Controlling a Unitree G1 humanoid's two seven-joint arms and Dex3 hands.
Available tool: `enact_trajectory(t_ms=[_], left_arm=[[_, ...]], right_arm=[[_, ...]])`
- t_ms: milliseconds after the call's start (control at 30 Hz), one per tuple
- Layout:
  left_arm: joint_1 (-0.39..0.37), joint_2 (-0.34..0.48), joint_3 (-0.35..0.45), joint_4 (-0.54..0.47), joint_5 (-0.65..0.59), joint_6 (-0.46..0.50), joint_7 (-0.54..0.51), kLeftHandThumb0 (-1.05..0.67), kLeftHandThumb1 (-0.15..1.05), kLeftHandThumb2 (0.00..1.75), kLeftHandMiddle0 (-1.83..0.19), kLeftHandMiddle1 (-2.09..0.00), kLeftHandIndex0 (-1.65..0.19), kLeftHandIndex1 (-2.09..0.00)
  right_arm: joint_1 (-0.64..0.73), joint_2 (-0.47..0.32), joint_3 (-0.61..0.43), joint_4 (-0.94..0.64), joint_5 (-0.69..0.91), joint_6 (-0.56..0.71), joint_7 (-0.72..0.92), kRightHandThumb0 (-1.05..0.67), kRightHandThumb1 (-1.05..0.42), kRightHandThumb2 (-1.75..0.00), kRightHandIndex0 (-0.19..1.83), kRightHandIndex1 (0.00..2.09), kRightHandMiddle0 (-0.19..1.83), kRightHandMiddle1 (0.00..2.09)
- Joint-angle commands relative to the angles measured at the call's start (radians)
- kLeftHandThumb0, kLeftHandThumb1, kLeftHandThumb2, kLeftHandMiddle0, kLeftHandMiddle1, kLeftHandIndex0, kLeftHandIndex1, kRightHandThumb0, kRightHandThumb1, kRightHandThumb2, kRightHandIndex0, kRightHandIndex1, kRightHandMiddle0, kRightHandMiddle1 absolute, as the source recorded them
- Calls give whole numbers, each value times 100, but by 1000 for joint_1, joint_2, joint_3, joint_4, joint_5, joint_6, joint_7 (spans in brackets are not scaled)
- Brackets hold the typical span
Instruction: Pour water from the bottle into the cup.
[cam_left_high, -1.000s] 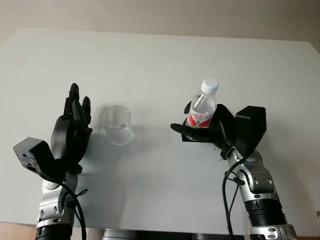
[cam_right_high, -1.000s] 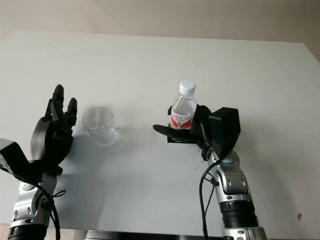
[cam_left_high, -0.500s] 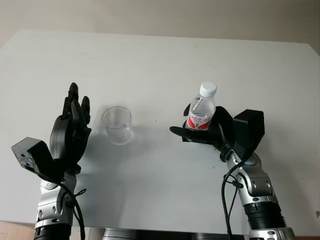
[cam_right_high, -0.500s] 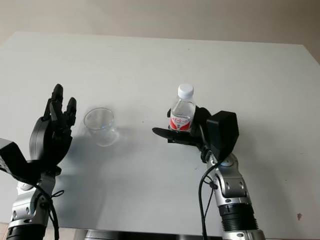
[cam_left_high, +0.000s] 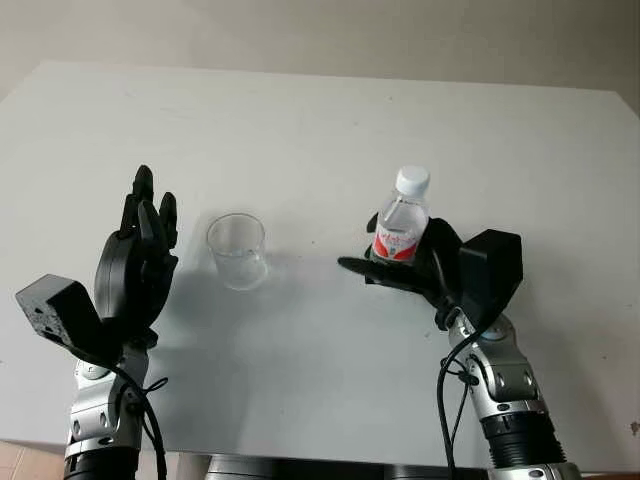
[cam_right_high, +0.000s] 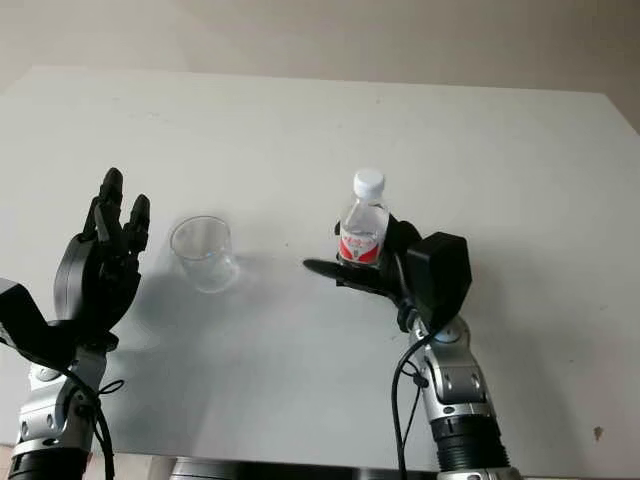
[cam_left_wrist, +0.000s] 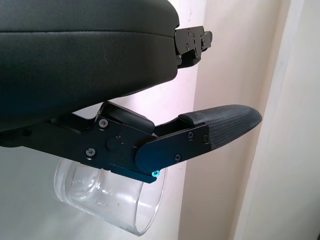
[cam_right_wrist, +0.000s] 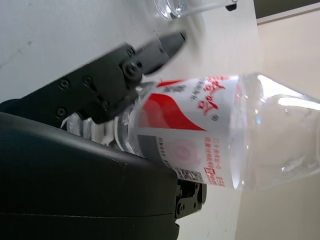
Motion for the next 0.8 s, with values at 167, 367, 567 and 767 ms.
enact_trajectory(t_ms=[167, 367, 567, 767], left_arm=[[-12, 9, 3, 1, 1, -11, -5, -81, 105, 73, 8, -5, 12, -5], [-14, 6, 4, 3, -3, -11, -7, -80, 105, 74, 8, -5, 13, -5], [-11, 10, 4, 2, 1, -11, -5, -81, 105, 73, 7, -5, 12, -5], [-9, 9, 5, 2, -2, -10, -8, -80, 105, 73, 7, -5, 12, -5]], right_arm=[[90, -8, 8, 96, -25, -80, 13, -56, -94, -5, -19, 132, -19, 145], [99, -18, 16, 150, -73, -238, 8, -67, -92, -5, -9, 51, -13, 67], [104, -21, 12, 196, -91, -360, -4, -72, -92, -6, -6, 7, -10, 28], [105, -29, 5, 227, -127, -467, -47, -81, -92, -6, -17, 2, -19, 12]])
